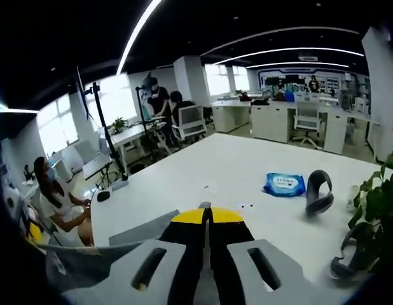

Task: Fold the towel on the table until its edges align and the towel forms a compact rectangular stack.

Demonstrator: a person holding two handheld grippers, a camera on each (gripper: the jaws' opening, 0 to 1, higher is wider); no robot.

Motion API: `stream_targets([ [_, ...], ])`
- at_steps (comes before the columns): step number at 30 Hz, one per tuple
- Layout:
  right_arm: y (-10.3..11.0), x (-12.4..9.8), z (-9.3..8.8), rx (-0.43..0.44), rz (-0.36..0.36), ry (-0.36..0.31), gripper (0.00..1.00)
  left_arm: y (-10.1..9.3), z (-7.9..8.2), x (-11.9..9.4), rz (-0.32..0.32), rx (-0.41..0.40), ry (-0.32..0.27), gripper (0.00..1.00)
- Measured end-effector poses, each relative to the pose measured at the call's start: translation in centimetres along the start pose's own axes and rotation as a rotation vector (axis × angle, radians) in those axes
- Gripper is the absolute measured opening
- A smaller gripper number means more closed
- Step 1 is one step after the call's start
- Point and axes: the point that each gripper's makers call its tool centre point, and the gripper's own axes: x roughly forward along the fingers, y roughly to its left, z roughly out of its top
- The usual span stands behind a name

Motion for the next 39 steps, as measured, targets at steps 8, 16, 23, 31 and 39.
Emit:
stream_targets([
  [8,1.3,1.8,-0.4,0.010,0.019,0.015,0.00,1.1,-3.0,-1.5,0.030,-0.038,0.067,0.01],
  [16,2.8,3.8,-0.9,0.014,0.011,0.034,0.00,2.6,-5.8,-3.0,0.036,-0.045,0.123,0.01],
  [23,4.1,5.8,-1.6,0.025,0.000,0.051,0.00,3.8,-8.3,-4.4,0.032,-0.050,0.161,0.01],
  [31,5.1,8.0,-2.3,0.027,-0.004,0.077,0.00,4.2,-9.8,-5.3,0.024,-0.110,0.155,0.01],
  [39,5.8,9.9,-3.1,0.030,0.000,0.105,0.00,5.2,-11.5,-6.2,0.052,-0.188,0.147,0.01],
])
